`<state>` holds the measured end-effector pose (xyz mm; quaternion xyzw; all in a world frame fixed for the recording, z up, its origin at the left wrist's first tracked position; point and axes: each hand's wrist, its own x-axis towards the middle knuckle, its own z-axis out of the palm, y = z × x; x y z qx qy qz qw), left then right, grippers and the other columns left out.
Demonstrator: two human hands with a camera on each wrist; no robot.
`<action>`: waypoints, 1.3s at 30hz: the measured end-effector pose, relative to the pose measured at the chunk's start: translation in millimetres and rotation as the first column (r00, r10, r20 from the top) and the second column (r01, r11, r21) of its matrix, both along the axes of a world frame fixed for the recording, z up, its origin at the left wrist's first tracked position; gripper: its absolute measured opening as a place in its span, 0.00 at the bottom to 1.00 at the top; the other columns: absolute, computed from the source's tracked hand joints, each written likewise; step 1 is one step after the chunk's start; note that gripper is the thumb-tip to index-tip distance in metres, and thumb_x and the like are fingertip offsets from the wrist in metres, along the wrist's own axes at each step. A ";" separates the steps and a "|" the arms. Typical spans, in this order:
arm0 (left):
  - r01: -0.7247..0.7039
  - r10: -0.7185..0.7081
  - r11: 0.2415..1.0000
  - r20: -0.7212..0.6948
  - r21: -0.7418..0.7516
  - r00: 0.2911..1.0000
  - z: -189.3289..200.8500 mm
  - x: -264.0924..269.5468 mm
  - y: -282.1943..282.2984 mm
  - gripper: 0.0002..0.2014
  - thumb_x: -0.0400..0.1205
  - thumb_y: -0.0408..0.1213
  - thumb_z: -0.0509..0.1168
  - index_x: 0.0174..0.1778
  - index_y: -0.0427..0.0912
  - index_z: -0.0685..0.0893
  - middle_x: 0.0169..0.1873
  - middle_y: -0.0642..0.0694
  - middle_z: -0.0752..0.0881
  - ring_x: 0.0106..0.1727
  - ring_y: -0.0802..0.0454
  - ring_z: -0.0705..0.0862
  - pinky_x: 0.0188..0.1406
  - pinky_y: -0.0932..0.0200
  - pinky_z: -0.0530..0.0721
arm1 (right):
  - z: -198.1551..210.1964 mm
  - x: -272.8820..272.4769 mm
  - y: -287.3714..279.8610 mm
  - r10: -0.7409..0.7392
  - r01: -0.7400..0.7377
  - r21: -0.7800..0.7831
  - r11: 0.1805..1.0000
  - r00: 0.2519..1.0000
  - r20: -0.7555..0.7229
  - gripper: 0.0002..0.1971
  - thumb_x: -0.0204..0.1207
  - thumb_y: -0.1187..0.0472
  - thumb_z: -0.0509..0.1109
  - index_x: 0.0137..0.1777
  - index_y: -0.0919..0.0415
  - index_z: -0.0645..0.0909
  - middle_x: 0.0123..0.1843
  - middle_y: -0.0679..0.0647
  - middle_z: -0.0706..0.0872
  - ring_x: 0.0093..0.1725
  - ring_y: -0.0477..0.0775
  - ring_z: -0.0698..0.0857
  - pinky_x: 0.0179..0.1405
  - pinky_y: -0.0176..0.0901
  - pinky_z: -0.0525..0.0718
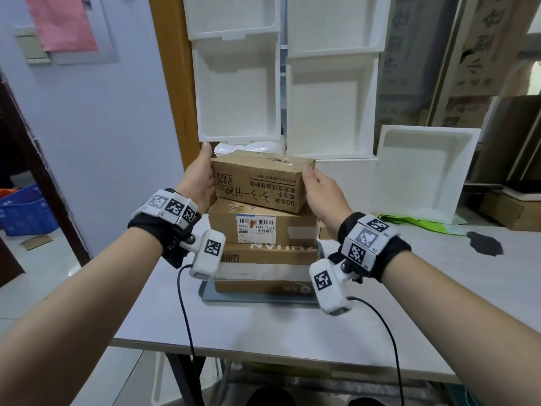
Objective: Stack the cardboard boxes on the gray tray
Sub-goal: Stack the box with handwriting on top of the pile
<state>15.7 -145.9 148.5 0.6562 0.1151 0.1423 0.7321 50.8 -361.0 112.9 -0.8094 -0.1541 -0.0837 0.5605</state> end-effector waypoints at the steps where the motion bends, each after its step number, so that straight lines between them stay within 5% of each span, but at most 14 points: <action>1: 0.004 -0.004 1.000 0.007 -0.003 1.000 -1.5 -1.9 -0.3 0.36 0.86 0.62 0.47 0.83 0.39 0.60 0.80 0.42 0.70 0.80 0.48 0.68 0.70 0.57 0.70 | 1.3 0.7 1.1 0.012 -0.012 0.029 1.000 1.000 -0.022 0.33 0.80 0.33 0.45 0.66 0.54 0.80 0.61 0.54 0.87 0.62 0.58 0.83 0.68 0.58 0.79; 6: 0.050 -0.050 0.999 0.027 0.012 0.998 -6.4 -12.7 -1.9 0.36 0.87 0.61 0.46 0.83 0.37 0.59 0.80 0.41 0.69 0.81 0.48 0.67 0.76 0.55 0.66 | 7.6 3.9 4.9 0.068 -0.048 0.143 0.988 0.989 -0.133 0.38 0.77 0.28 0.45 0.74 0.52 0.75 0.67 0.52 0.84 0.67 0.54 0.80 0.73 0.56 0.74; 15: 0.107 -0.108 0.994 0.067 0.009 0.992 -18.7 -16.9 -1.6 0.36 0.86 0.63 0.45 0.83 0.41 0.63 0.78 0.44 0.73 0.78 0.51 0.70 0.77 0.56 0.66 | 1.9 5.5 7.1 0.041 -0.029 0.131 0.991 0.995 -0.087 0.35 0.78 0.31 0.50 0.75 0.54 0.74 0.68 0.51 0.82 0.68 0.53 0.79 0.73 0.53 0.74; 20: 0.098 -0.097 0.995 0.073 -0.019 0.993 -22.8 -13.0 -3.1 0.36 0.85 0.65 0.45 0.82 0.43 0.66 0.75 0.44 0.76 0.76 0.50 0.73 0.77 0.54 0.69 | -1.7 5.5 4.0 0.025 -0.017 0.108 0.994 0.997 -0.070 0.31 0.82 0.35 0.52 0.74 0.55 0.73 0.61 0.47 0.79 0.62 0.50 0.77 0.63 0.45 0.72; 23: 0.077 -0.076 0.997 0.065 -0.021 0.995 -22.8 -13.7 -3.2 0.37 0.84 0.65 0.46 0.83 0.44 0.65 0.75 0.44 0.77 0.75 0.50 0.75 0.70 0.56 0.73 | -1.7 3.5 5.2 0.021 -0.016 0.090 0.996 0.998 -0.058 0.30 0.82 0.35 0.52 0.73 0.55 0.73 0.62 0.48 0.80 0.64 0.51 0.78 0.64 0.45 0.73; 29: 0.084 -0.083 0.996 0.055 -0.005 0.995 -25.7 -17.2 0.4 0.39 0.83 0.67 0.48 0.84 0.43 0.61 0.78 0.46 0.73 0.78 0.52 0.71 0.81 0.52 0.63 | 0.5 1.5 6.7 0.011 -0.007 0.069 0.998 0.999 -0.050 0.32 0.81 0.33 0.51 0.71 0.56 0.75 0.64 0.51 0.83 0.65 0.53 0.80 0.71 0.53 0.75; 39: 0.085 -0.086 0.996 0.046 0.017 0.995 -26.6 -18.4 0.1 0.37 0.84 0.66 0.48 0.84 0.44 0.62 0.76 0.45 0.75 0.77 0.51 0.72 0.81 0.51 0.63 | -2.3 -5.8 5.4 -0.016 0.016 0.007 1.000 0.999 -0.039 0.30 0.82 0.34 0.52 0.70 0.57 0.76 0.65 0.53 0.84 0.66 0.56 0.81 0.69 0.52 0.76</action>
